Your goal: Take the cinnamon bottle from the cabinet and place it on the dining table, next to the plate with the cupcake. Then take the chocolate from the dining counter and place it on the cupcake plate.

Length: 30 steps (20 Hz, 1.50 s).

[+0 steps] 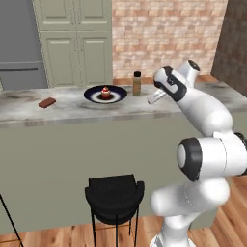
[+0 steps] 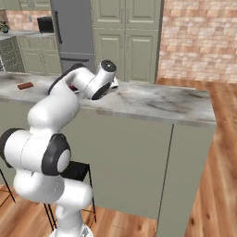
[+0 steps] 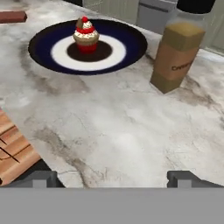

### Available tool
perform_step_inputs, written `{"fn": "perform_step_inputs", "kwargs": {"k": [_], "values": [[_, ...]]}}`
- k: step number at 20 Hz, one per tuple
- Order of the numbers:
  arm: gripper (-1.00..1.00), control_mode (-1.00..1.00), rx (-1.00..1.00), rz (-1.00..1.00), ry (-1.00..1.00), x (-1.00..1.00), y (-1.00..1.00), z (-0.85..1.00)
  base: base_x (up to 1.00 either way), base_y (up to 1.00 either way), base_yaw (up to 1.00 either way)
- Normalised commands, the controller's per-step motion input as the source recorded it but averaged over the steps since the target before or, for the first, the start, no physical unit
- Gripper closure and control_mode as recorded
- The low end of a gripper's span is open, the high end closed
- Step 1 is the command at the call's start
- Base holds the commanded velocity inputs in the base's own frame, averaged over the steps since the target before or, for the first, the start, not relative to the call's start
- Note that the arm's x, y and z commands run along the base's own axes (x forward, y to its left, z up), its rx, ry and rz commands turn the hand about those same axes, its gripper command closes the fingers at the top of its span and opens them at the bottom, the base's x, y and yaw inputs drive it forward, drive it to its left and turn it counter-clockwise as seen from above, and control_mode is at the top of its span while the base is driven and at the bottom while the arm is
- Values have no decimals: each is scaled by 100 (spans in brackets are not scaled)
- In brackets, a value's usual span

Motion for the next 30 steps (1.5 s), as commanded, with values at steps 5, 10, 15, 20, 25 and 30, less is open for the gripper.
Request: {"fn": "perform_step_inputs", "kwargs": {"k": [5,10,15,20,25,30], "values": [[-100,-100,0,-25,0,-76,0,-2,0,0,0],[-100,-100,4,-25,0,-72,0,-1,0,0,0],[-100,-100,7,-25,1,-54,0,0,0,0,0],[-100,-100,2,-4,1,-12,0,0,0,0,0],[-100,-100,0,0,0,-9,1,-1,0,0,0],[-100,-100,0,0,0,-50,4,-1,0,0,0]]}}
